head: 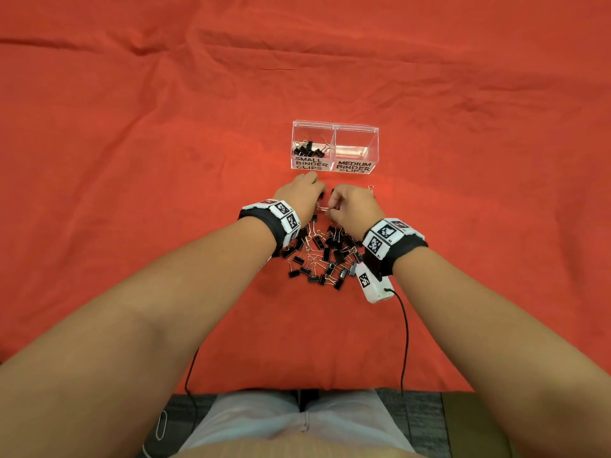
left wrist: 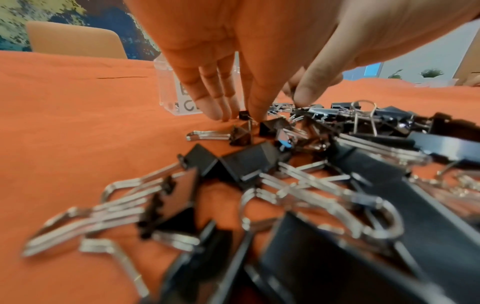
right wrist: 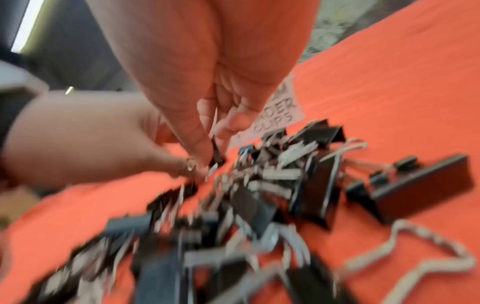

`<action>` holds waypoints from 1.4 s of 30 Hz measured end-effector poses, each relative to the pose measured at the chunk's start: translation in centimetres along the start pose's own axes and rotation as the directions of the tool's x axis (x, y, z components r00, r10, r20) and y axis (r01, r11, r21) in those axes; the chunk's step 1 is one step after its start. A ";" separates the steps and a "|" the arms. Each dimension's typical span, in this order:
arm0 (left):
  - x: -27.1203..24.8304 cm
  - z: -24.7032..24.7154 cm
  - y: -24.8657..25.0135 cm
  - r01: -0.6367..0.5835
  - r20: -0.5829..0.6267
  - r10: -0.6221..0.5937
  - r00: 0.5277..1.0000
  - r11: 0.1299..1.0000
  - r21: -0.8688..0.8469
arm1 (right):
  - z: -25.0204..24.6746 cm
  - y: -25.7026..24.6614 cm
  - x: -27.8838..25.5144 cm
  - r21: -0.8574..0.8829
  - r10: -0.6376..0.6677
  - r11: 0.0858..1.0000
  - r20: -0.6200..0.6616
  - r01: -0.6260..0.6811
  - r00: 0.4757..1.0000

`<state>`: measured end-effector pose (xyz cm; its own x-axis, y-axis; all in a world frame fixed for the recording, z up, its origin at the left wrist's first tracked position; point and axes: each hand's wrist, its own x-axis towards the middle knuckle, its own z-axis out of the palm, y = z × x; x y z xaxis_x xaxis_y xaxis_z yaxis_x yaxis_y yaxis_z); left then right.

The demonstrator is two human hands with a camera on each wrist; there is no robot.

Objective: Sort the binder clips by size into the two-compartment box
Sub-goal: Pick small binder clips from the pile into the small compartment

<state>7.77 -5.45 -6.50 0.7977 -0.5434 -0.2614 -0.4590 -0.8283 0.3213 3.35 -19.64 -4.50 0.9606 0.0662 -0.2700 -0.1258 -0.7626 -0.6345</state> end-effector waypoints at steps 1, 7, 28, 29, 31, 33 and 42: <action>0.0 0.0 0.0 0.022 -0.012 -0.022 1.000 1.000 -0.023 | -0.7 0.1 -0.2 0.065 0.051 0.997 -0.020 -0.049 0.999; -0.4 -0.4 0.4 0.162 -0.049 -0.198 0.979 0.898 -0.408 | -5.2 2.9 -0.5 0.528 0.333 0.806 -0.033 -0.267 0.942; 2.0 0.1 2.6 0.161 0.060 -0.153 0.986 0.975 -0.154 | -0.4 1.3 -0.3 -0.264 0.032 0.964 0.052 -0.017 0.998; 1.9 0.1 2.5 0.155 0.050 -0.150 0.987 0.979 -0.133 | -0.4 1.3 -0.3 -0.252 0.029 0.968 0.057 -0.014 0.998; 1.6 -0.1 2.3 0.176 0.024 -0.174 0.984 0.975 -0.136 | -0.5 1.2 -0.1 -0.193 0.055 0.980 0.061 -0.042 0.997; 1.1 -0.3 1.8 0.240 0.012 -0.242 0.970 0.951 -0.197 | -1.1 1.1 0.3 -0.124 0.118 0.986 0.064 -0.109 0.991; -1.6 -2.6 -1.5 0.349 0.010 -0.377 0.926 0.845 -0.405 | -5.5 -3.3 5.9 0.007 0.129 0.992 -0.152 -0.130 0.980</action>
<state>8.21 -3.00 -4.21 0.9081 -0.1922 -0.3721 0.0484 -0.8344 0.5490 10.82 -20.26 -0.05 0.9626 -0.1313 -0.2368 -0.2511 -0.7602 -0.5992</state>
